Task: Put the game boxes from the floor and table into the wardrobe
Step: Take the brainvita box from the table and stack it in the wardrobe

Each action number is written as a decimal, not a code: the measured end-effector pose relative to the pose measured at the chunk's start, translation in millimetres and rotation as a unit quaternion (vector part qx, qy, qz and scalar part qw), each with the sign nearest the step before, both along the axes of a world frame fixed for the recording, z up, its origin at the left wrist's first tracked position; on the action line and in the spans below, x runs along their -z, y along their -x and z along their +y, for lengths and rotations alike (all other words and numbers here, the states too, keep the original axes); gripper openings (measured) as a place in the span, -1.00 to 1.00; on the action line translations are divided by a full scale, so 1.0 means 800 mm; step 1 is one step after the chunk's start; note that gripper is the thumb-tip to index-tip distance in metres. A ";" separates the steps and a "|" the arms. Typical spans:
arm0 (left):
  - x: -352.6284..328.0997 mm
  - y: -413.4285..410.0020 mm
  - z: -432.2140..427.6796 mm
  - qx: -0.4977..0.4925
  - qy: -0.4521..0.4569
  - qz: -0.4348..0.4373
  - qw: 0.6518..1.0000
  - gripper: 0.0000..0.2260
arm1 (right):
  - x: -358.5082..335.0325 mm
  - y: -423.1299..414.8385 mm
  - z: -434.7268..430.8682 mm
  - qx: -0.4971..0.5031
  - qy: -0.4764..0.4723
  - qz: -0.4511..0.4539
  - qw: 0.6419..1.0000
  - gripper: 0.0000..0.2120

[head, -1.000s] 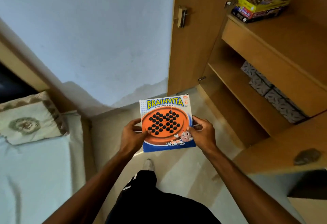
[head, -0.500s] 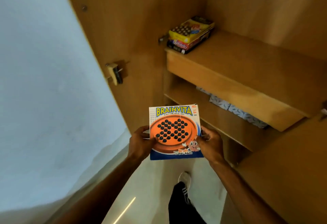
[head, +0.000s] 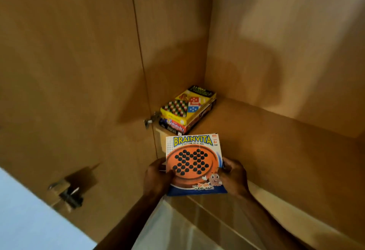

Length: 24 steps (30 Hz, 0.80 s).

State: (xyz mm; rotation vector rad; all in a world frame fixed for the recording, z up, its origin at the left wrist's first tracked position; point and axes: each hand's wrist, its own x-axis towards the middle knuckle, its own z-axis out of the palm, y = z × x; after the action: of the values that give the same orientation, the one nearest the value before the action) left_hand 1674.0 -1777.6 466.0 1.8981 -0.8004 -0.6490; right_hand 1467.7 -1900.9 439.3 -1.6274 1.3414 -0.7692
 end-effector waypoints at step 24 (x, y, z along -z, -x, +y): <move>-0.038 -0.181 -0.374 0.195 -0.022 -0.359 0.912 -0.59 | -0.064 -0.140 -0.307 -0.089 0.100 -0.022 0.991 -0.63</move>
State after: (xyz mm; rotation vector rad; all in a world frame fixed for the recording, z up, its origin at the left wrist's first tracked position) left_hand 1819.2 -2076.8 496.5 2.0451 -1.6747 -0.1711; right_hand 1580.1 -2146.4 490.4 -1.8472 1.0993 -0.8470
